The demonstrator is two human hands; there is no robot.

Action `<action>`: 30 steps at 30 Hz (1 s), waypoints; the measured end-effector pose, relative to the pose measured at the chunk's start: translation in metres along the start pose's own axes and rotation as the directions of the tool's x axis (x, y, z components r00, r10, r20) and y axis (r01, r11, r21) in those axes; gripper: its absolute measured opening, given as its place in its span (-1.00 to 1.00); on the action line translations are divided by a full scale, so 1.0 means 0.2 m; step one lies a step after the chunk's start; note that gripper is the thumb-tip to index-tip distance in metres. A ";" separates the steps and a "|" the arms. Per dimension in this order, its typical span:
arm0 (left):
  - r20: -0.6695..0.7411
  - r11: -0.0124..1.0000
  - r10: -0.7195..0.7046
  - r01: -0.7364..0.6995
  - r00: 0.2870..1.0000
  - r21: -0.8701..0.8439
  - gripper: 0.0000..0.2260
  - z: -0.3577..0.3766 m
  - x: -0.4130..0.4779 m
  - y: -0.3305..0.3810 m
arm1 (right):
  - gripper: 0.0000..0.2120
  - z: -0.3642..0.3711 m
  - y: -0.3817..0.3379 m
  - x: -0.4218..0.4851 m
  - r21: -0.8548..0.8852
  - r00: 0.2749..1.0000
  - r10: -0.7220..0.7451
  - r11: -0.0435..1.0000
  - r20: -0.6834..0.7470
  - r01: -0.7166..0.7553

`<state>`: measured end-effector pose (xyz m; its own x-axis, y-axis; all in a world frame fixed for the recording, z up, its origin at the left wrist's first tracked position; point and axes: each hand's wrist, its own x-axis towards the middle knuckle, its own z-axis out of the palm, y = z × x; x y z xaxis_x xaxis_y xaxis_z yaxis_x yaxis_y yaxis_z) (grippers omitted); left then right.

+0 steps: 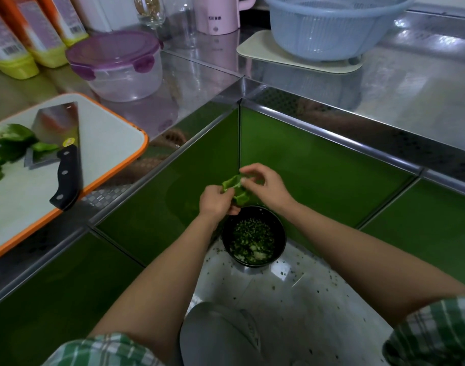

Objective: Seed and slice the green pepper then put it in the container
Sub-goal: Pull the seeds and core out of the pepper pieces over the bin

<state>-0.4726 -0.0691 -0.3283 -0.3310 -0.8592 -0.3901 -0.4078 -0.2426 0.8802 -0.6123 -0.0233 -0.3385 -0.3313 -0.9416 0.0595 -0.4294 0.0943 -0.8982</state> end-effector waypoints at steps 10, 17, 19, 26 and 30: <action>-0.019 0.977 0.068 -0.063 0.997 0.206 -0.76 0.00 0.00 0.00 | -0.88 -0.01 -0.06 -0.02 -0.690 0.980 -0.165 0.696 0.116 0.199; 0.032 0.970 0.074 -0.079 0.997 0.229 -0.72 0.00 -0.02 -0.01 | -0.87 -0.01 -0.12 -0.04 -0.840 0.931 -0.223 0.407 0.290 0.359; 0.041 0.971 0.065 -0.073 0.997 0.229 -0.73 0.00 -0.02 -0.02 | -0.91 0.00 -0.10 -0.04 -0.805 0.956 -0.192 0.519 0.220 0.289; -0.019 0.985 0.038 -0.034 0.999 0.167 -0.78 -0.06 0.02 -0.06 | -0.76 -0.08 0.06 0.00 -0.519 0.971 0.207 0.821 -0.120 -0.239; -0.030 0.980 0.044 -0.037 0.999 0.193 -0.80 -0.06 0.04 -0.07 | -0.83 -0.08 0.10 -0.01 -0.527 0.965 0.244 0.810 -0.098 -0.258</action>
<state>-0.4589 -0.0775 -0.3398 -0.3226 -0.8822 -0.3431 -0.5522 -0.1190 0.8252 -0.6335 -0.0153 -0.3502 -0.5062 -0.8542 -0.1188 -0.7053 0.4894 -0.5129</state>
